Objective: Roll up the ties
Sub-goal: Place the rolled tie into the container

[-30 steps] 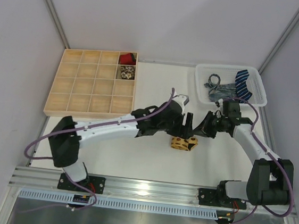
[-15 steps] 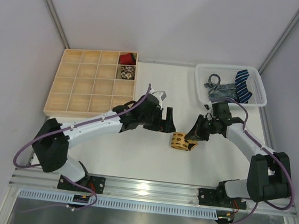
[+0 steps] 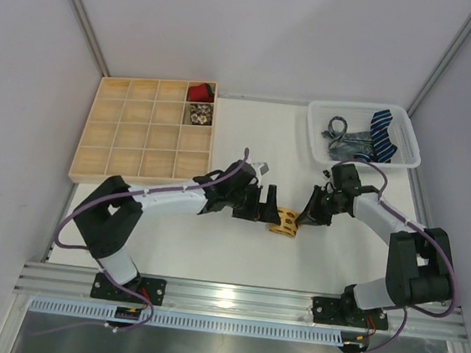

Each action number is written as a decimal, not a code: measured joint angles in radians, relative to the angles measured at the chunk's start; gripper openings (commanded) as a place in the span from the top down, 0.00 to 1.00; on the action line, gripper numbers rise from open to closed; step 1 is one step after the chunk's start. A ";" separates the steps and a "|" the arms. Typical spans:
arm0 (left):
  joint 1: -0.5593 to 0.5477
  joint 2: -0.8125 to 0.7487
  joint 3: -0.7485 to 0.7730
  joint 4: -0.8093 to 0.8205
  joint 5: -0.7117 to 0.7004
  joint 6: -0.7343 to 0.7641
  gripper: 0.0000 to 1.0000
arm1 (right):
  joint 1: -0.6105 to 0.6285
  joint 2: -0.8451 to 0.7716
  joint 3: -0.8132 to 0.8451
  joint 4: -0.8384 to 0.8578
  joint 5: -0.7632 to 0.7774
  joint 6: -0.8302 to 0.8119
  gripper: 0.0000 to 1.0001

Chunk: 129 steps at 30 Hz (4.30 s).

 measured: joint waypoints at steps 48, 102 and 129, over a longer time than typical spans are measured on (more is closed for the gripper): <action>-0.028 0.299 0.111 0.208 0.040 -0.264 0.36 | -0.049 0.069 -0.011 0.064 0.013 -0.042 1.00; 0.601 0.053 0.395 -0.469 0.197 0.283 0.99 | -0.045 -0.127 0.080 -0.057 0.065 -0.032 1.00; 0.720 0.220 0.463 -0.669 0.193 0.423 1.00 | -0.038 -0.129 0.079 -0.056 0.050 -0.031 1.00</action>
